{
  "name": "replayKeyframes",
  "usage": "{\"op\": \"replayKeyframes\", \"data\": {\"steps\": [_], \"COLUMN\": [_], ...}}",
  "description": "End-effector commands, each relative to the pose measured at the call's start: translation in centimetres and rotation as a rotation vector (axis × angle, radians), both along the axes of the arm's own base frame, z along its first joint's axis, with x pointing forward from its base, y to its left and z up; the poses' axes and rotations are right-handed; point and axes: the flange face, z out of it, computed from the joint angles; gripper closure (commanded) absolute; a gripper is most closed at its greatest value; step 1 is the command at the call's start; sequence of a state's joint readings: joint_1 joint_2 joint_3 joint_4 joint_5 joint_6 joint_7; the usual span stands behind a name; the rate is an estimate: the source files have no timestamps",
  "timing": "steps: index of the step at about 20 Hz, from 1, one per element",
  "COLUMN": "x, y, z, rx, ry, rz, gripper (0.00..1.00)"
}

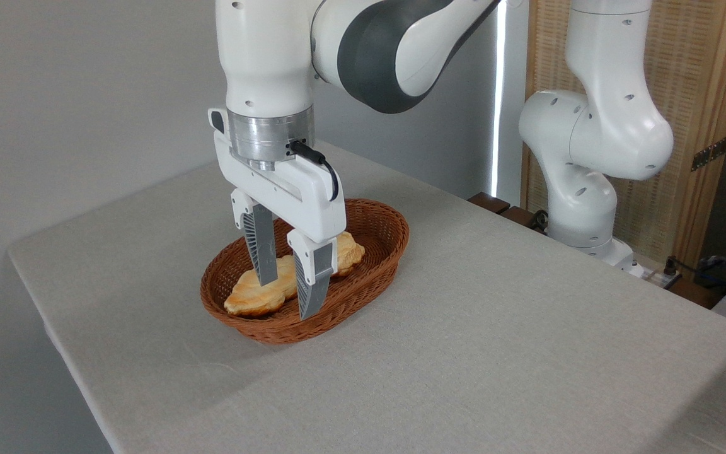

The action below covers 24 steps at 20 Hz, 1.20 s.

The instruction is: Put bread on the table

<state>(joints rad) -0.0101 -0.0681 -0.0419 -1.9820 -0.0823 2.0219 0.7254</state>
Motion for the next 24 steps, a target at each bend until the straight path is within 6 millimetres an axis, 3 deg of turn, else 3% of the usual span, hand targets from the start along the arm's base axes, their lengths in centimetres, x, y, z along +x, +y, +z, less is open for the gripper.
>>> {"op": "replayKeyframes", "data": {"steps": [1,18,22,24], "x": [-0.4,-0.7,-0.9,-1.1], "y": [0.4,0.1,-1.4,-3.4], "z": [0.6,0.3,0.1,-0.1], "rx": [0.005,0.008,0.0,-0.028], "ry": [0.009,0.042,0.05,0.058], "rz": [-0.006,-0.013,-0.018,0.005], "gripper": [0.0,0.0,0.0,0.0]}}
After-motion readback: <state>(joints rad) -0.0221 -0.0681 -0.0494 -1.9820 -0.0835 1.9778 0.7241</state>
